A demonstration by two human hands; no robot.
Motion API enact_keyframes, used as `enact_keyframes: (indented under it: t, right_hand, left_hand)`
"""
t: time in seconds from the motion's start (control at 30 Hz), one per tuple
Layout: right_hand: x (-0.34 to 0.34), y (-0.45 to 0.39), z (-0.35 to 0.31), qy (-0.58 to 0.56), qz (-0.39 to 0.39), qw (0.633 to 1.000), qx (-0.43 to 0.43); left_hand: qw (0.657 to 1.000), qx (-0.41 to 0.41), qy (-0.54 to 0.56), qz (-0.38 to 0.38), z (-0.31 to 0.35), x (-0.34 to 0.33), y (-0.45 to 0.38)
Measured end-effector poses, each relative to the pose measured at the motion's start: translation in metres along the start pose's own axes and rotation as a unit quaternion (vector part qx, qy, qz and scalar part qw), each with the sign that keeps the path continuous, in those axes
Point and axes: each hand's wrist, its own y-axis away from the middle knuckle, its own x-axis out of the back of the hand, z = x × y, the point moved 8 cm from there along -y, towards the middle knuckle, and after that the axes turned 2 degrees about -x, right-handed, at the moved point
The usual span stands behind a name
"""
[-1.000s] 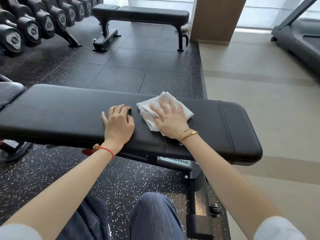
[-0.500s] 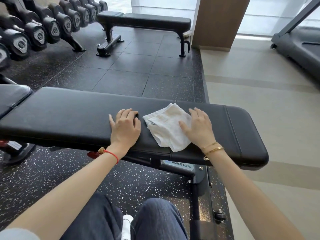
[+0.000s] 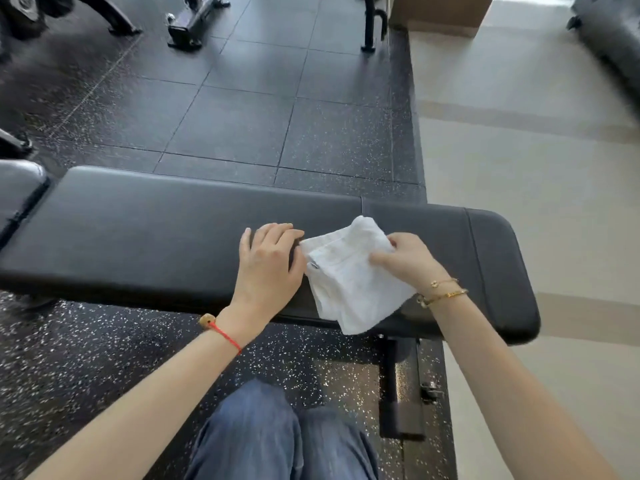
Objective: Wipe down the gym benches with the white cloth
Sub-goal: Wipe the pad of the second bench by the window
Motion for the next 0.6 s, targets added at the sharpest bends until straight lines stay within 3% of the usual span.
enact_keyframes:
  t: [0.2, 0.4, 0.6]
  right_hand:
    - [0.020, 0.063, -0.025, -0.213, -0.082, 0.972, -0.055]
    - [0.085, 0.159, -0.058, -0.414, -0.025, 0.899, -0.141]
    - [0.167, 0.263, -0.117, -0.495, 0.018, 0.855, -0.154]
  left_hand:
    - [1.000, -0.016, -0.018, -0.017, 0.035, 0.087, -0.008]
    - [1.000, -0.012, 0.015, -0.012, 0.084, 0.215, -0.015]
    - [0.998, -0.022, 0.028, -0.054, 0.146, 0.339, -0.029]
